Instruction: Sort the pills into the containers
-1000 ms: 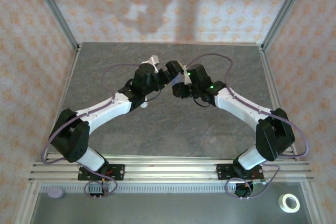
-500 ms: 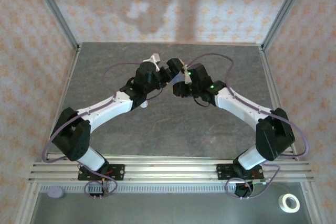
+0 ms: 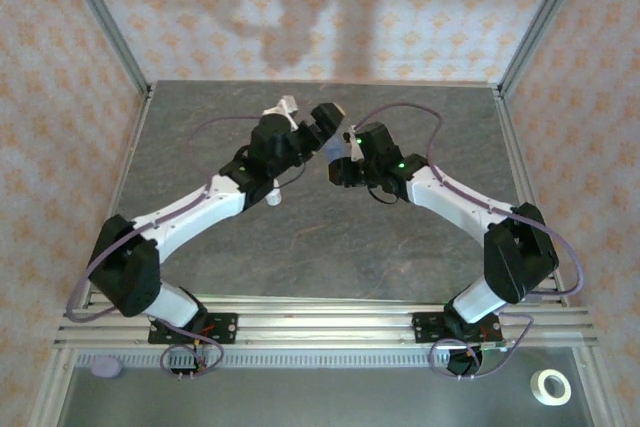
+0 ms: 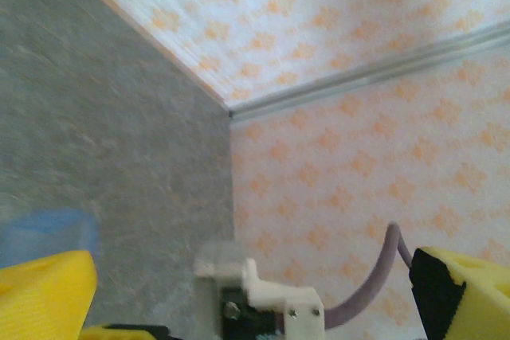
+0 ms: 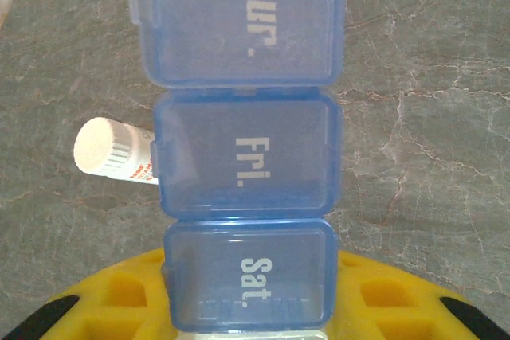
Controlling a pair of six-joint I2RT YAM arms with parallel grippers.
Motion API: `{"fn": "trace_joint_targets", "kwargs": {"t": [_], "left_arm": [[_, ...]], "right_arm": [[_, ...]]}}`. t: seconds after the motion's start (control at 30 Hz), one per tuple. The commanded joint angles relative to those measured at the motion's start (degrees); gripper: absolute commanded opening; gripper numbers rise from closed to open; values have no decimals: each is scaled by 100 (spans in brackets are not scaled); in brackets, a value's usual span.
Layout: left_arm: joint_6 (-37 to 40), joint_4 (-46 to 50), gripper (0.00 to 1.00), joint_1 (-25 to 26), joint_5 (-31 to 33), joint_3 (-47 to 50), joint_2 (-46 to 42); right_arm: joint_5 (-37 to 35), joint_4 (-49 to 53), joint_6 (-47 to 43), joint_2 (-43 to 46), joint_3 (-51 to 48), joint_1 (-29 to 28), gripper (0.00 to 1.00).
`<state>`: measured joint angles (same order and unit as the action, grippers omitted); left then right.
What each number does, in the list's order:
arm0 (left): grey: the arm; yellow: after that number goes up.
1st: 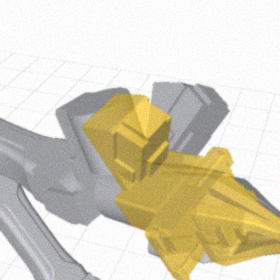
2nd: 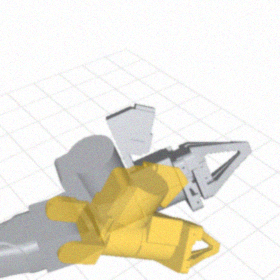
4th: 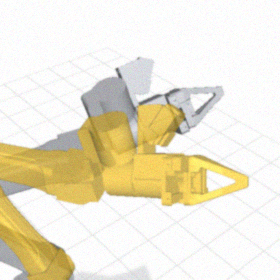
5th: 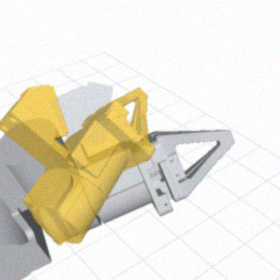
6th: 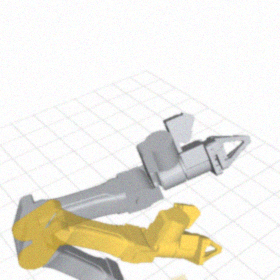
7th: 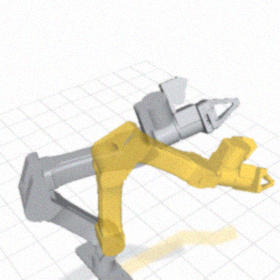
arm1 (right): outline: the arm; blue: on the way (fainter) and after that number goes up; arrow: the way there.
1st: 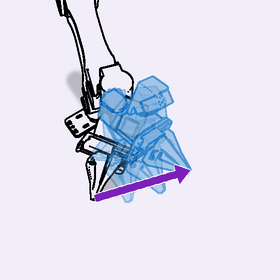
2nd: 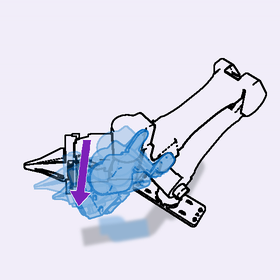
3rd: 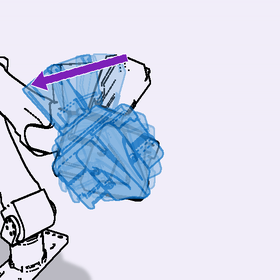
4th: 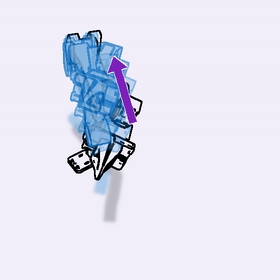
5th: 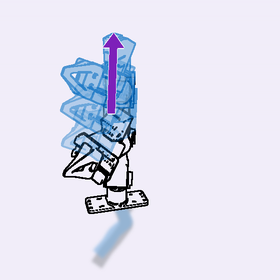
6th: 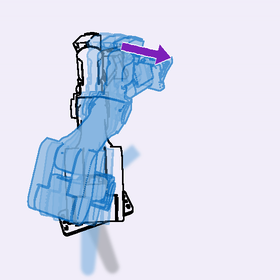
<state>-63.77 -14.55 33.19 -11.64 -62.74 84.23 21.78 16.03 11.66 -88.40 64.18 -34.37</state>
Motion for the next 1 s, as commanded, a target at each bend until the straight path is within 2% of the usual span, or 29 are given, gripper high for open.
{"fn": "trace_joint_targets", "kwargs": {"t": [0.0, 0.17, 0.33, 0.77, 0.97], "left_arm": [[338, 593, 100, -468, 527, 243, -404], [844, 1084, 100, -1020, 489, 349, -648], [1156, 1348, 100, -1300, 366, 316, -737], [1185, 1259, 100, -1383, 147, 264, -502], [1139, 1174, 99, -1377, 77, 260, -441]], "right_arm": [[-215, 128, -207, -74, -112, 62, 32], [-292, 559, -597, -586, 150, 61, 34], [-496, 800, -808, -1130, 437, 61, 35], [-1004, 1105, -1117, -2159, 979, -345, 42], [-1128, 1094, -1062, -2314, 915, -428, 55]]}}
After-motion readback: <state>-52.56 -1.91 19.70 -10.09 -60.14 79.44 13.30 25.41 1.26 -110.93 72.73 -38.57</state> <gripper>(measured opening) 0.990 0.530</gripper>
